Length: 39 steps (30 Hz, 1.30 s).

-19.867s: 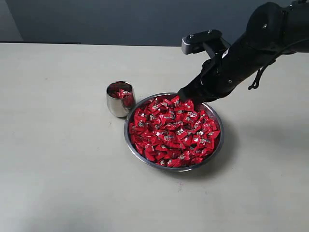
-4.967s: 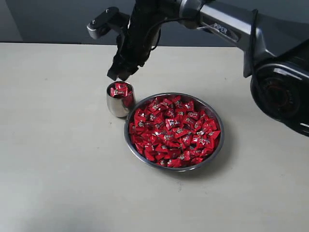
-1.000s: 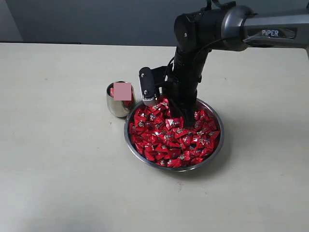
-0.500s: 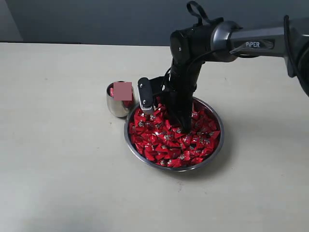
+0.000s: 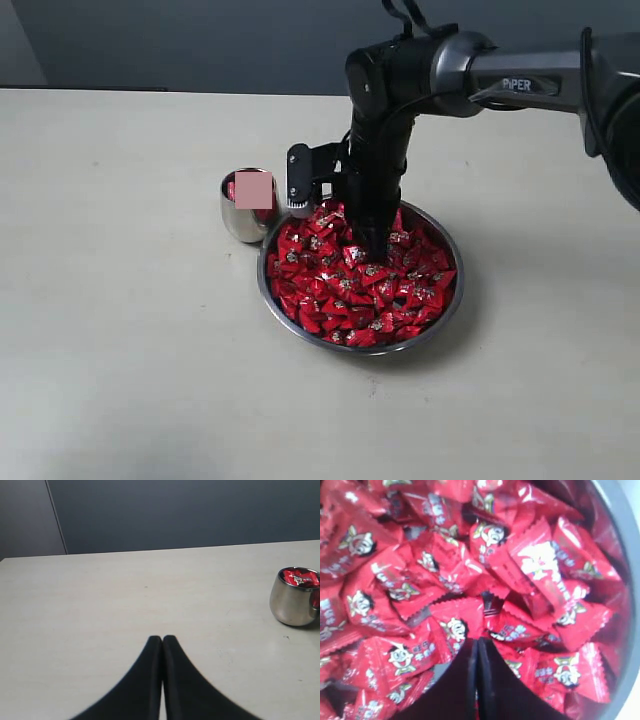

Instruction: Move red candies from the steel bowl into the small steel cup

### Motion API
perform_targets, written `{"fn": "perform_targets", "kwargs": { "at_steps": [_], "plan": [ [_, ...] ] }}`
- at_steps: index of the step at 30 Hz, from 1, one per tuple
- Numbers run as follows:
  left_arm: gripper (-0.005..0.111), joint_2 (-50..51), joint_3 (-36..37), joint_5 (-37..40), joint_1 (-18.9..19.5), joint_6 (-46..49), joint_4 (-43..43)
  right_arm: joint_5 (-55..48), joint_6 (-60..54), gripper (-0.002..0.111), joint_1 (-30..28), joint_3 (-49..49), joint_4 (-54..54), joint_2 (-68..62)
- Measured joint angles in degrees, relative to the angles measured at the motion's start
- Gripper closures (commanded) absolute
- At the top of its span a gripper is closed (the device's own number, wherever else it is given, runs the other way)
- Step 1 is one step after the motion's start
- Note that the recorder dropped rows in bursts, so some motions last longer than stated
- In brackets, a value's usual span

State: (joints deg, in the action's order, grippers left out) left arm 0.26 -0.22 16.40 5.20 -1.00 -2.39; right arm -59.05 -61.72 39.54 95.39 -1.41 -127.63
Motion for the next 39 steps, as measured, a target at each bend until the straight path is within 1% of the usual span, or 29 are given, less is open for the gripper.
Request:
{"fn": "perform_targets", "kwargs": {
  "at_steps": [4, 14, 17, 23, 25, 34, 39],
  "plan": [
    [0.106, 0.00, 0.00, 0.00, 0.00, 0.00, 0.00, -2.64, 1.36, 0.109, 0.00, 0.00, 0.36, 0.00],
    [0.106, 0.00, 0.00, 0.00, 0.00, 0.00, 0.00, -3.22, 1.91, 0.108, 0.00, 0.00, -1.29, 0.34],
    [0.106, 0.00, 0.00, 0.00, 0.00, 0.00, 0.00, -3.22, 1.91, 0.097, 0.00, 0.00, -1.76, 1.01],
    [0.106, 0.00, 0.00, 0.00, 0.00, 0.00, 0.00, -3.00, 2.01, 0.061, 0.00, 0.00, -2.11, 1.40],
    [0.106, 0.00, 0.00, 0.00, 0.00, 0.00, 0.00, -2.72, 2.01, 0.055, 0.00, 0.00, -2.11, 1.40],
    [0.106, 0.00, 0.00, 0.00, 0.00, 0.00, 0.00, 1.62, 2.01, 0.055, 0.00, 0.00, -2.11, 1.40],
    [0.106, 0.00, 0.00, 0.00, 0.00, 0.00, 0.00, 1.91, 2.01, 0.055, 0.00, 0.00, -2.11, 1.40]
  ]
}}
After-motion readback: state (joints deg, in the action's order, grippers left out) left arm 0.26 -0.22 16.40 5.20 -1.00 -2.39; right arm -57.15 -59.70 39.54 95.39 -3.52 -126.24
